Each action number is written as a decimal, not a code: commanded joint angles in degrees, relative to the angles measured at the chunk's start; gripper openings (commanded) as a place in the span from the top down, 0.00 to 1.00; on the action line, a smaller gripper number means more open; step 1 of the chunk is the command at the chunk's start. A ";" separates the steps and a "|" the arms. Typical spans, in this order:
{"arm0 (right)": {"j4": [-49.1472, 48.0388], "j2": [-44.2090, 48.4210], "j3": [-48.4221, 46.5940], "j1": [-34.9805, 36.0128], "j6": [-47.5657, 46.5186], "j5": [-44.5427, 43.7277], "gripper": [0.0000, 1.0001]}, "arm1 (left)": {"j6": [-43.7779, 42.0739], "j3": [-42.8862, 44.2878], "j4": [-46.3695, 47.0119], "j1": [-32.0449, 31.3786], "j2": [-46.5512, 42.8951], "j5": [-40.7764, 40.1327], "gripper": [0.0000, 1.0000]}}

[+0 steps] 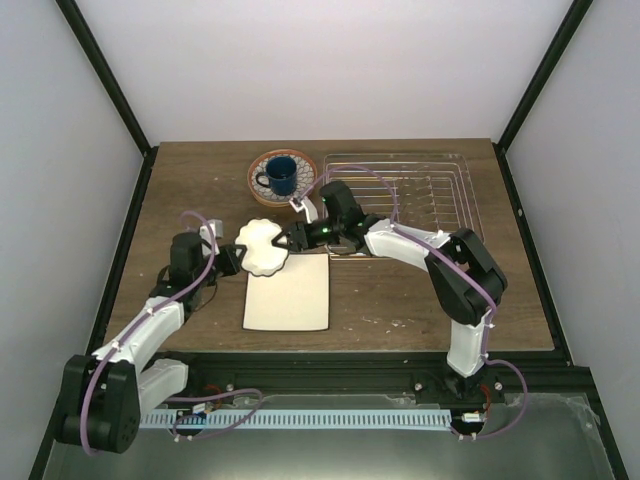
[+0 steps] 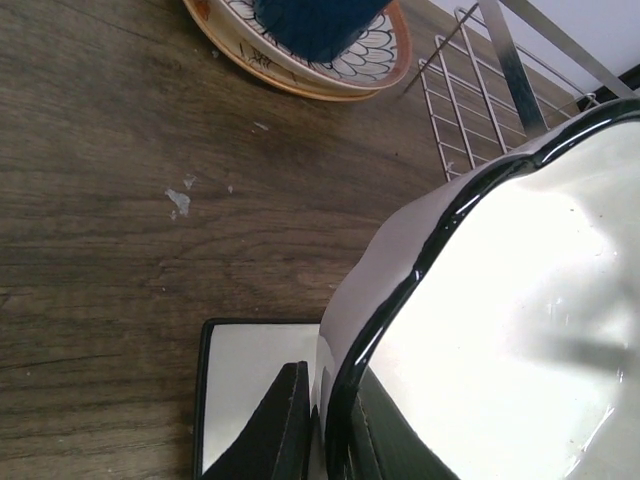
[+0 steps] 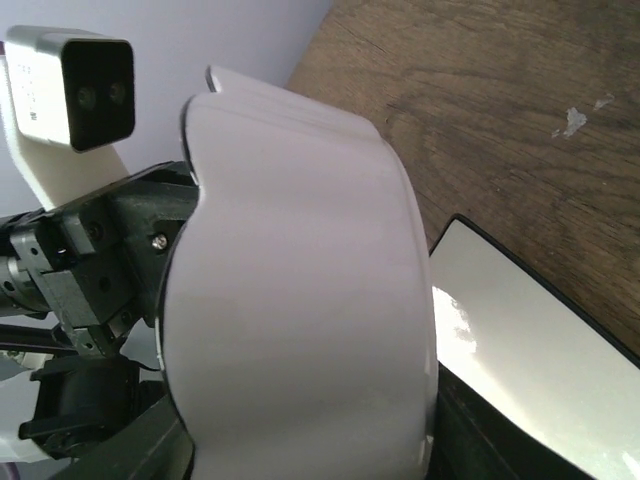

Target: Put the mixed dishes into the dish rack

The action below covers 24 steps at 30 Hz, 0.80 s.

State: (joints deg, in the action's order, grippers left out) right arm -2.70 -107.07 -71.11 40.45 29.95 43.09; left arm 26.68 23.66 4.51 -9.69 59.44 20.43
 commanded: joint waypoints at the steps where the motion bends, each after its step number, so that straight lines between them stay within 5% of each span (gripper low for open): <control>1: -6.75 1.30 -1.46 1.52 -2.45 5.88 0.50 | 3.60 0.46 8.81 -0.90 0.26 10.58 1.00; 10: -6.93 1.21 -1.58 1.48 -2.52 7.00 0.50 | 4.13 -0.08 11.57 -0.92 1.95 12.17 1.00; 17: -5.74 2.14 -1.27 1.48 -3.47 5.93 0.64 | 3.72 -0.02 11.45 -0.90 3.20 11.04 1.00; 24: -5.51 2.14 -1.13 1.49 -3.73 5.05 0.66 | 3.65 -0.26 11.82 -0.93 5.79 10.26 0.68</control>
State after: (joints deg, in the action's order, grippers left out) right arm -4.75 -107.04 -71.09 40.12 28.64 44.51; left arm 29.43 22.81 11.84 -9.72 64.12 26.76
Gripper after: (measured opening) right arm 0.462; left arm 0.242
